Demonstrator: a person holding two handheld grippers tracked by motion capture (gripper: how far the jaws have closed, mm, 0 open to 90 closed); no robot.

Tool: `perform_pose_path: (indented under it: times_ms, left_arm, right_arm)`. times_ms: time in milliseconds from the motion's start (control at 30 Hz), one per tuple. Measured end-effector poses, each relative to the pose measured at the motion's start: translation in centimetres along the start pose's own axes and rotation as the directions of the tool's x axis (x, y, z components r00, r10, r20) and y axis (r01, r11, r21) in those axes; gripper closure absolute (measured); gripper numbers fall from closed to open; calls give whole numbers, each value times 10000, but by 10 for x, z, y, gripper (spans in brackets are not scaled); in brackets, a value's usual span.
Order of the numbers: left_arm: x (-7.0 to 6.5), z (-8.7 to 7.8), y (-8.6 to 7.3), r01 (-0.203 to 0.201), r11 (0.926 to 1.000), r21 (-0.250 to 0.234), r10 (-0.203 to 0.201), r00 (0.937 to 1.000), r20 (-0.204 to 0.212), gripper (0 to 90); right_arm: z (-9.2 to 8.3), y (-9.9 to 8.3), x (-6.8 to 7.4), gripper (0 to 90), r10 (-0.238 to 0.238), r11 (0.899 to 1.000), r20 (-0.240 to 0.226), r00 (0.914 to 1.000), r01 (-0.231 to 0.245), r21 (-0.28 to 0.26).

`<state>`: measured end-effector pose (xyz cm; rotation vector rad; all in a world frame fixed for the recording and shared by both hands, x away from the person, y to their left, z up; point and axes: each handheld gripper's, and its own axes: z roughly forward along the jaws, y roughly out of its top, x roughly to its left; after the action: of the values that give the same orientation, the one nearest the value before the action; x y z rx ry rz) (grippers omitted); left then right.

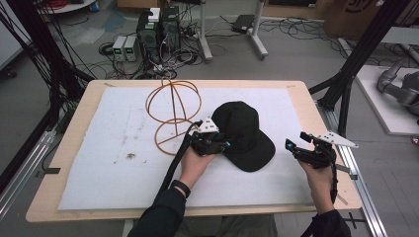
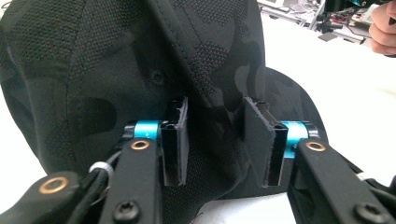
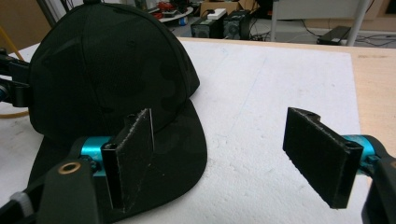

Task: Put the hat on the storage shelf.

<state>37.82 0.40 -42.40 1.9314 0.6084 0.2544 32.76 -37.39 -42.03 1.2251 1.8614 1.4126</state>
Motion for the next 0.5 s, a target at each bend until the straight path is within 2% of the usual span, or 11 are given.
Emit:
perform_pose_path:
  times_ms: [33, 67, 200, 233, 300, 400, 500]
  left_arm:
    - [0, 0, 0, 18, 10000, 27, -18, 10000, 4, 629]
    - [0, 1, 0, 7, 10000, 56, -7, 10000, 56, 701]
    - [0, -1, 0, -9, 10000, 79, 9, 10000, 4, 754]
    - [1, -1, 0, 99, 9999, 68, -99, 9999, 109, 795]
    - [1, -2, 0, 94, 9999, 55, -94, 9999, 118, 819]
    - [0, -5, 1, 200, 9996, -213, -191, 9988, 454, 861]
    - [-5, -9, 4, -215, 9990, -380, 243, 9968, 763, 869]
  right_arm:
    - [0, 0, 0, 243, 10, 10000, -7, 10000, -10, 17]
    - [1, 0, 1, 243, 3, 10000, -21, 10000, -3, -8]
    - [1, 0, 0, 243, -11, 10000, -23, 10000, 11, -5]
    - [1, 0, 1, 243, 6, 10000, -20, 10000, -6, -7]
    - [0, 0, 0, 243, 15, 10000, -9, 10000, -15, 8]
    - [0, 0, 0, 243, 35, 10000, -21, 10000, -35, 0]
    - [0, 0, 0, 243, 7, 10000, -3, 10000, -7, -14]
